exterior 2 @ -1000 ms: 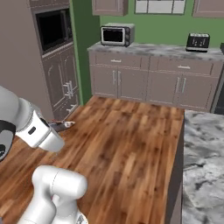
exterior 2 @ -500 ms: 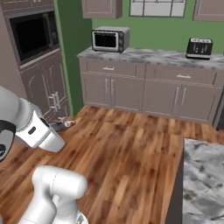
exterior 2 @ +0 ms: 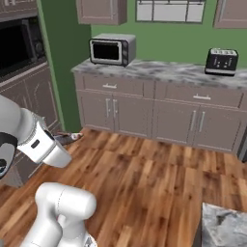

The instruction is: Retrieve the fish from the fridge and place it on the saucepan with marinade on the stove.

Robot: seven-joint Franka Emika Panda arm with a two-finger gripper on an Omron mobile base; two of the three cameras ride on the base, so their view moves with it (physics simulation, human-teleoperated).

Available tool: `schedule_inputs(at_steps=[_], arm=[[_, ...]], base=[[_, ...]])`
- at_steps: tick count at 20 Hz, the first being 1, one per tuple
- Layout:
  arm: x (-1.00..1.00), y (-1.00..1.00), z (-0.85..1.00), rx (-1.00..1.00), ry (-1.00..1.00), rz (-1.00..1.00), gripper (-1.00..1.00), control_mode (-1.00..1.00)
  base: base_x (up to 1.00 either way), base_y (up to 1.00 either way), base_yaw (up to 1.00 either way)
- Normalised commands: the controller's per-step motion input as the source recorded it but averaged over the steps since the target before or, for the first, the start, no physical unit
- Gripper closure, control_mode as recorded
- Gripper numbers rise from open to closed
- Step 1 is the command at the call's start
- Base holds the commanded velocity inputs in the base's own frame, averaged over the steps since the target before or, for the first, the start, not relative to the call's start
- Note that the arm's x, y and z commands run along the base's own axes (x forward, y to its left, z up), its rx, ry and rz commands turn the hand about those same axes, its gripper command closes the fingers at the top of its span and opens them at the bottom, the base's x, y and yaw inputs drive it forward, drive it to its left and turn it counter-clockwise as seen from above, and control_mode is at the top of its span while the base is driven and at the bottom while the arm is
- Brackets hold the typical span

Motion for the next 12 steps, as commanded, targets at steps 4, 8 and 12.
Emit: schedule_inputs(at_steps=[4,8,12], arm=[[0.0,0.0,0.0,0.0,0.0,0.0,1.0,1.0],[0.0,0.0,0.0,0.0,0.0,0.0,1.0,1.0],[0.0,0.0,0.0,0.0,0.0,0.0,1.0,1.0]], base=[[1.0,0.0,0.0],[1.0,0.0,0.0],[1.0,0.0,0.0]])
